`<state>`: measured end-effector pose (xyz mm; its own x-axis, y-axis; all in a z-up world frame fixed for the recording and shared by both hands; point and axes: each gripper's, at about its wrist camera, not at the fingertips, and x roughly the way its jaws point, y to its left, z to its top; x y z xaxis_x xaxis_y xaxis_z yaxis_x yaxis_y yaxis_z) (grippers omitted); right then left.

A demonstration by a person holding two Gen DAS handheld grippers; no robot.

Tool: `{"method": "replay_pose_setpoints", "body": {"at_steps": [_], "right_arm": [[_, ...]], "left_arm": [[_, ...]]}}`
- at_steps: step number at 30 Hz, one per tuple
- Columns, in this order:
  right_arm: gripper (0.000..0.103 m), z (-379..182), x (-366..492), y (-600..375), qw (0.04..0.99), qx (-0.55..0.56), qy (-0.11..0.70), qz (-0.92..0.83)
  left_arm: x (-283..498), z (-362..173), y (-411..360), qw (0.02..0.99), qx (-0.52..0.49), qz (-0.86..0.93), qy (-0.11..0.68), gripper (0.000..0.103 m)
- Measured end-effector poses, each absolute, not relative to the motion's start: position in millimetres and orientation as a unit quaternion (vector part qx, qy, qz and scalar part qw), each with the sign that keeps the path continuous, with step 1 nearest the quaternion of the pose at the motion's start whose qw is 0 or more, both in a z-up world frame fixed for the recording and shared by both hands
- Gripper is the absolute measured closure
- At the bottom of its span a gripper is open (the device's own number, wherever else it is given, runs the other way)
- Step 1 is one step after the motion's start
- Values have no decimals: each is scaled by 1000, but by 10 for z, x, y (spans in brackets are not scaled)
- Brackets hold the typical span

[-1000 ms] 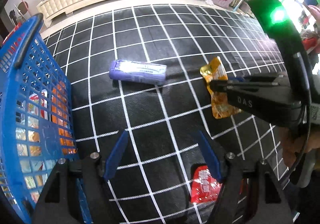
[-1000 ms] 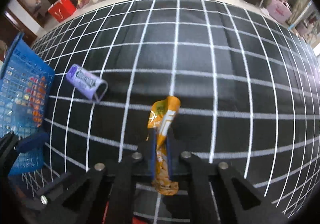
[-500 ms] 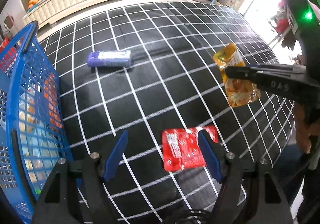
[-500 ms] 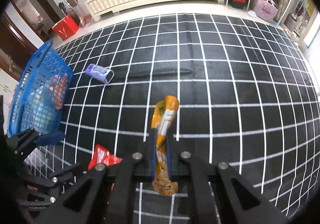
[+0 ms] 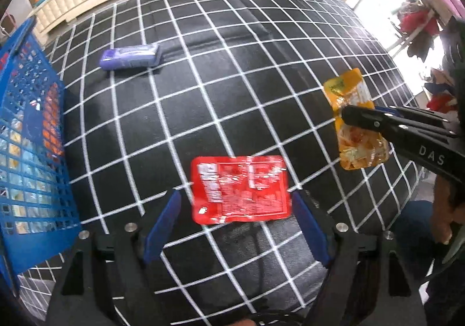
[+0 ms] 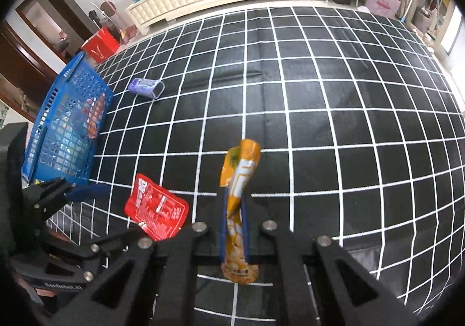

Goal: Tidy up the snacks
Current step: 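Grasp the orange snack pouch with the right gripper while the left approaches the red packet, then grasp the red packet with the left gripper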

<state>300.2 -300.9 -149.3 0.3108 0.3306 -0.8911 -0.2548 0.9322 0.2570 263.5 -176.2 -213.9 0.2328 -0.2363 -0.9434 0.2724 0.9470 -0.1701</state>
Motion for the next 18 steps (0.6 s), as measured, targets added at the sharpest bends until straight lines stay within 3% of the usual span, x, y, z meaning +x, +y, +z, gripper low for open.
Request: {"method": "replay_pose_setpoints", "body": {"at_steps": [6,18], "right_arm": [[91,-1466,2952,-3086,812,30,549,195],[91,-1458,3024,-3075,806,18,540,242]], "left_arm": [[2616,-2118,-2014,796,71,-130,587,25],[2604,-2395,-1698,758,-239,54,605,25]]}}
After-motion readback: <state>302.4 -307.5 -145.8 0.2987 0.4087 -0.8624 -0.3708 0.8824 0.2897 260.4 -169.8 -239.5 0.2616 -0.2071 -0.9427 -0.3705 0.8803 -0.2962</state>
